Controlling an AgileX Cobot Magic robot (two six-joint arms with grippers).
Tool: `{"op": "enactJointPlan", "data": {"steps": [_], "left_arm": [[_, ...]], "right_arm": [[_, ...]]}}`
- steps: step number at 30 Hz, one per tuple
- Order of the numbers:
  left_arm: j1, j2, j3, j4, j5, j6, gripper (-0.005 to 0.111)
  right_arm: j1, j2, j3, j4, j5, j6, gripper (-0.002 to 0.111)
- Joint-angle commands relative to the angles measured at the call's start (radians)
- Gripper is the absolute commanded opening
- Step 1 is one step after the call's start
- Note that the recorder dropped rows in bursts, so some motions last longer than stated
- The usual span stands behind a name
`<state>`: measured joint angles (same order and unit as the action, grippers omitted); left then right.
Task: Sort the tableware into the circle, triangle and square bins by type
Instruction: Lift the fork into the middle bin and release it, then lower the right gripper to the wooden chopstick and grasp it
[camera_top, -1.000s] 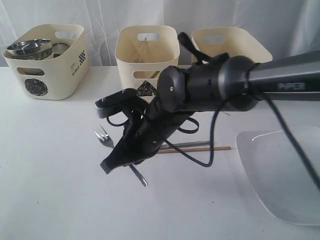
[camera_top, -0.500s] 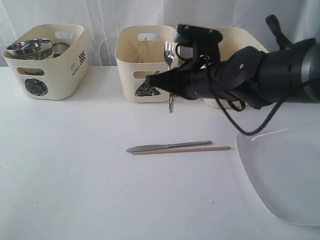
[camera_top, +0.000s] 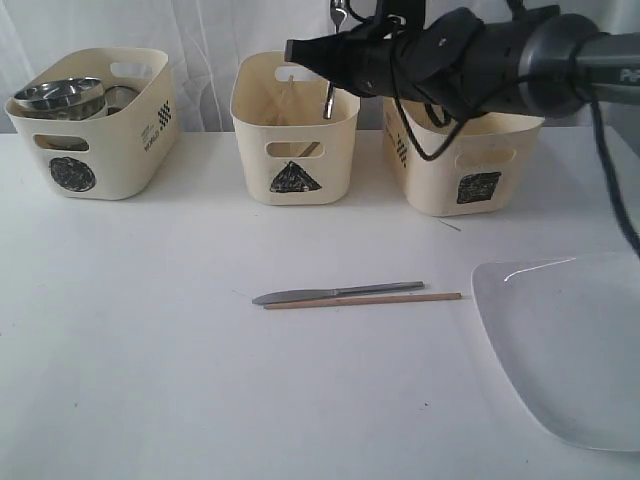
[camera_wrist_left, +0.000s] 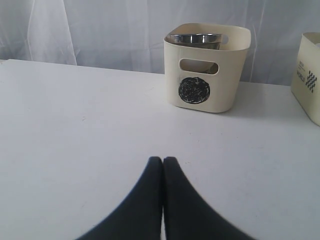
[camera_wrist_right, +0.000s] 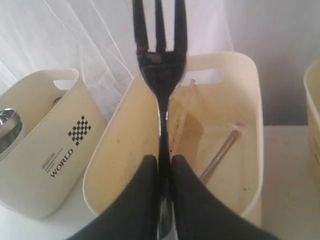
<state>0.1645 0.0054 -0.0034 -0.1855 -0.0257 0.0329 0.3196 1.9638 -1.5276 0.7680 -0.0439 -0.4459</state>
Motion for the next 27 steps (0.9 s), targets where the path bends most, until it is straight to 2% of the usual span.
{"op": "enactJointPlan", "data": {"steps": [1, 9, 12, 16, 18, 23, 27], "left_arm": [[0.002, -0.005, 0.003, -0.007, -0.003, -0.003, 0.0], [0.002, -0.005, 0.003, -0.007, -0.003, -0.003, 0.0], [0.002, -0.005, 0.003, -0.007, -0.003, -0.003, 0.0], [0.002, -0.005, 0.003, -0.007, -0.003, -0.003, 0.0], [0.002, -0.005, 0.003, -0.007, -0.003, -0.003, 0.0], [0.002, -0.005, 0.003, -0.007, -0.003, -0.003, 0.0], [0.002, -0.005, 0.003, -0.007, -0.003, -0.003, 0.0]], "right_arm": [[-0.012, 0.109, -0.164, -0.014, 0.05, -0.014, 0.0], [-0.012, 0.209, -0.3, -0.028, 0.044, -0.101, 0.002], [-0.012, 0.222, -0.31, -0.028, 0.037, -0.101, 0.012], [-0.012, 0.222, -0.311, -0.028, 0.066, -0.101, 0.034], [-0.012, 0.214, -0.311, -0.044, 0.1, -0.101, 0.041], [-0.018, 0.147, -0.258, -0.129, 0.148, -0.103, 0.043], [-0.037, 0.041, -0.152, -0.27, 0.206, -0.107, 0.043]]}}
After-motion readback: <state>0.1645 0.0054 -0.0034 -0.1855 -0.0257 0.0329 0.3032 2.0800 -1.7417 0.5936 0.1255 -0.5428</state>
